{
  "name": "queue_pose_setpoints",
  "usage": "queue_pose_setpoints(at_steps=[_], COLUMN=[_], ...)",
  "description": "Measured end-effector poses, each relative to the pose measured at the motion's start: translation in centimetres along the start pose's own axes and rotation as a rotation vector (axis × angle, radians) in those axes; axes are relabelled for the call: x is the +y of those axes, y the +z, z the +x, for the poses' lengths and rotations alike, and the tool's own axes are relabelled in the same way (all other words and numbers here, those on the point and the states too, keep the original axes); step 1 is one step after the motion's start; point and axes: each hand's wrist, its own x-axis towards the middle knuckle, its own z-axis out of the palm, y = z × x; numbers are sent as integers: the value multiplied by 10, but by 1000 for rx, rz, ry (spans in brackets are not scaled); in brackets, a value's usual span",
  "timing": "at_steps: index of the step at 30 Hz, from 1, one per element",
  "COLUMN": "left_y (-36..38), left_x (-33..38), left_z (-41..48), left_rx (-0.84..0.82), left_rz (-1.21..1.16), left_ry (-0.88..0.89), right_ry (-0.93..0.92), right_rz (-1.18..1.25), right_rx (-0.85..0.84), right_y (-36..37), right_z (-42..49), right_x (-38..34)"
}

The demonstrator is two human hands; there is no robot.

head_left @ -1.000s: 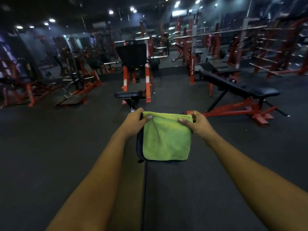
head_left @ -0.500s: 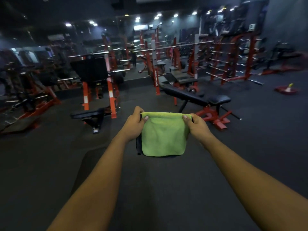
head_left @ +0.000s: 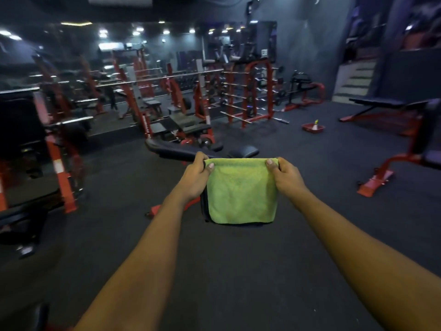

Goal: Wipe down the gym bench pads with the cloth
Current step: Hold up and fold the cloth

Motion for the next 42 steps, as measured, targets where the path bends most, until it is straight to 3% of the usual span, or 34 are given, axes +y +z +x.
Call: queue_pose_setpoints(at_steps=[14, 42], left_y=[160, 491], left_x=[-23, -57], left_z=[366, 1170], left_rx=[-170, -238], left_rz=[-81, -68], left_ry=[172, 200], right_ry=[80, 120], right_rz=[-80, -145], right_rx=[249, 295], right_y=[-73, -225], right_z=[306, 1093], right_x=[117, 381])
